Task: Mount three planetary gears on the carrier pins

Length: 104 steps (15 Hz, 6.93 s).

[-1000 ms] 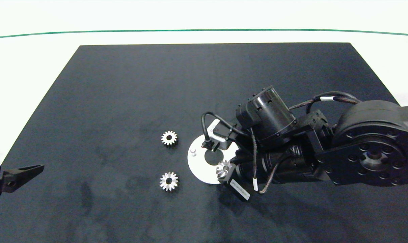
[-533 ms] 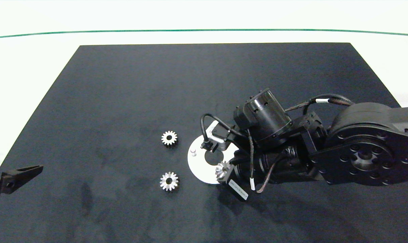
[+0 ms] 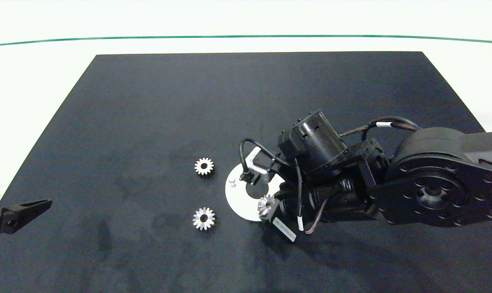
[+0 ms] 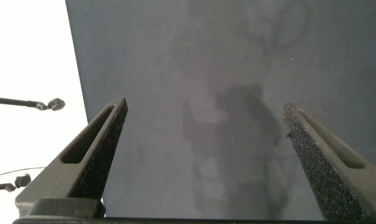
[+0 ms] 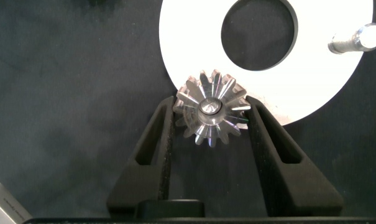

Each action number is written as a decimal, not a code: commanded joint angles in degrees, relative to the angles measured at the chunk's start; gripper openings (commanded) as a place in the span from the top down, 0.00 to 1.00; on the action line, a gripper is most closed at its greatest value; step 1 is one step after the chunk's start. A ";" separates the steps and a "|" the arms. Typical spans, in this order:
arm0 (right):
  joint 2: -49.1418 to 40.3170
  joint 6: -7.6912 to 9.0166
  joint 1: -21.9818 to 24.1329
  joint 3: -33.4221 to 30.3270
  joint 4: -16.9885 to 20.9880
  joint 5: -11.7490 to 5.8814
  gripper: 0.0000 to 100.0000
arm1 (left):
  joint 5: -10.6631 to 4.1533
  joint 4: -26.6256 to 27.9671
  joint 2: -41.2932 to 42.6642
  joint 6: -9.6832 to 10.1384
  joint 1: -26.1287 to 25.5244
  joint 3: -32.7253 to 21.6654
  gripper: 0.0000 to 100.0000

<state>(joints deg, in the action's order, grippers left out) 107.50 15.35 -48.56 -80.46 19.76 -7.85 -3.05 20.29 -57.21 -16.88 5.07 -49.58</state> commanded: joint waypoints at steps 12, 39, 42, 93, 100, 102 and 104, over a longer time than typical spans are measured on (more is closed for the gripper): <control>-29.19 -2.16 4.52 12.08 1.16 -5.33 0.00 | 1.03 -1.48 -0.62 -0.25 -4.10 2.12 0.00; -55.03 -6.03 8.56 28.43 1.16 -8.23 0.00 | -4.77 -32.41 -21.89 20.49 -48.31 14.07 0.00; -55.73 -5.15 8.48 28.69 1.24 -8.23 0.00 | -5.57 -32.77 -23.91 16.18 -48.75 13.90 0.00; -61.62 -3.39 9.88 33.35 0.89 -10.78 0.00 | -4.77 -40.59 -33.93 4.40 -43.13 13.10 0.61; -62.76 -1.72 11.03 35.19 0.98 -12.10 0.00 | -4.77 -40.32 -33.49 3.44 -42.95 11.43 0.76; -62.94 -1.72 11.03 35.28 0.98 -12.10 0.00 | -4.77 -39.80 -33.14 2.82 -43.22 9.50 0.79; -62.94 -1.72 11.03 35.28 0.98 -12.10 0.00 | -4.77 -37.69 -32.09 0.10 -43.30 7.74 0.81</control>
<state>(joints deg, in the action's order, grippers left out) 44.59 13.56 -37.51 -45.18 20.61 -19.83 -7.77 -17.20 -90.25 -16.40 -38.17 -40.85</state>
